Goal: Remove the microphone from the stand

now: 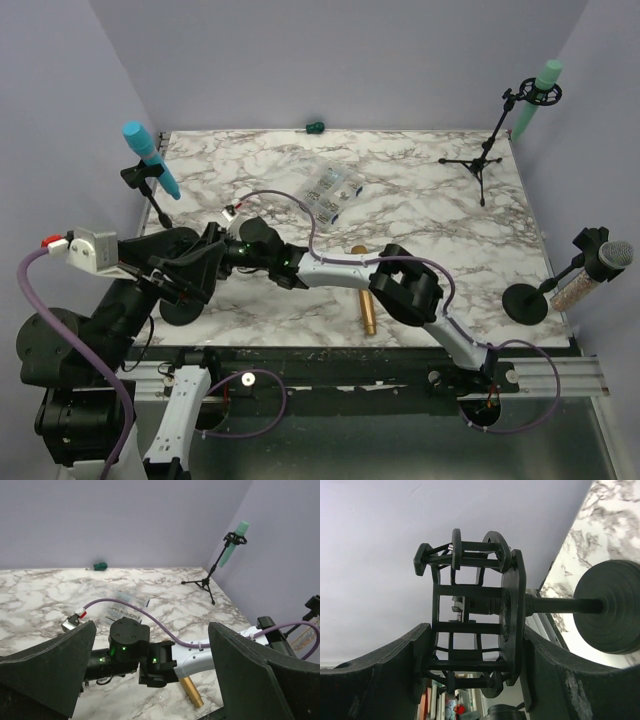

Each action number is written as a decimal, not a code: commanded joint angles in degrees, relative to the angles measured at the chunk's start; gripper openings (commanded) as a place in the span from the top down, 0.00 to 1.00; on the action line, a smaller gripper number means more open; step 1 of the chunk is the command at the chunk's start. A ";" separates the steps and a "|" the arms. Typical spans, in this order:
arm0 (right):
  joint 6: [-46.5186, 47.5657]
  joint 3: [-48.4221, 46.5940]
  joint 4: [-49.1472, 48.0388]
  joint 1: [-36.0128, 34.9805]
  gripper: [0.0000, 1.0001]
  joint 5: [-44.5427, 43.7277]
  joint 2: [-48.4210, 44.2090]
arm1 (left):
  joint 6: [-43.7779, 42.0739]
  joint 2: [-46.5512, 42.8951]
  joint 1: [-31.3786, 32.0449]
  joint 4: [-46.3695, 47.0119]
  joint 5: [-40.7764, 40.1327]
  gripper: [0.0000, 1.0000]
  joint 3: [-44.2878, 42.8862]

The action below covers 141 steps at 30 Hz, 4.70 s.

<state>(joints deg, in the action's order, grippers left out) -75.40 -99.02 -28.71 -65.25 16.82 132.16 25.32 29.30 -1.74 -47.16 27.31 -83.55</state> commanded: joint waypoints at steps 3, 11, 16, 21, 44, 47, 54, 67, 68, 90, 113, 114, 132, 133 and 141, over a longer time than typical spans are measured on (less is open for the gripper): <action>2.45 -12.05 3.83 -3.05 0.42 0.62 5.90 | -4.66 -0.12 0.49 -6.27 -10.18 0.02 -5.70; 5.43 -25.48 10.90 -4.46 0.42 -1.83 13.60 | -6.89 -0.80 1.55 -7.43 -14.74 0.02 -6.81; 4.62 -30.51 12.15 -5.39 0.43 -2.71 16.42 | -7.73 -1.70 3.49 -7.43 -16.47 0.01 -5.43; 4.22 -33.14 12.42 -6.66 0.41 -3.19 18.01 | -8.82 -1.61 4.61 -7.59 -18.60 0.01 -6.24; 10.15 -20.91 15.07 -5.27 0.00 -4.50 6.92 | -7.54 -3.91 5.78 -5.21 -23.35 0.01 -3.74; 11.54 -16.96 14.54 -4.85 0.00 -4.36 3.89 | -6.84 -3.68 5.78 -4.38 -22.86 0.02 -2.67; 13.76 -4.79 11.93 -2.60 0.00 -1.80 -4.79 | -3.76 -3.34 5.78 -1.35 -17.62 0.01 2.07; 20.19 20.06 9.38 4.20 0.00 -1.66 -24.14 | -3.38 5.55 5.78 0.67 -26.75 0.02 4.22; 20.66 21.42 9.36 4.82 0.00 -1.68 -25.56 | -3.66 7.56 5.78 0.66 -29.25 0.01 3.20; 21.88 39.89 10.61 18.91 0.00 0.37 -43.18 | -7.37 34.57 -0.40 23.58 -56.14 0.02 2.35; 18.40 33.98 10.17 19.09 0.00 -0.71 -33.71 | -14.56 38.94 -5.56 36.95 -46.18 0.46 9.44; 18.19 33.46 10.05 19.10 0.00 -0.23 -33.19 | -13.55 39.05 -6.40 36.63 -44.32 0.49 9.52; 17.52 35.60 10.60 18.95 0.00 -1.17 -34.84 | -10.69 33.42 -3.46 32.63 -30.04 1.00 10.82; 17.35 35.57 10.60 18.85 0.00 -1.21 -34.74 | -10.81 32.71 -2.62 32.45 -30.10 1.00 10.86; 17.46 34.65 11.55 17.72 0.00 -2.48 -34.21 | -13.22 26.23 6.12 33.44 -33.08 1.00 12.93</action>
<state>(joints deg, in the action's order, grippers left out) -57.65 -64.05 -17.47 -46.68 15.75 98.76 13.28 60.47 -0.19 -17.69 -5.76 -71.18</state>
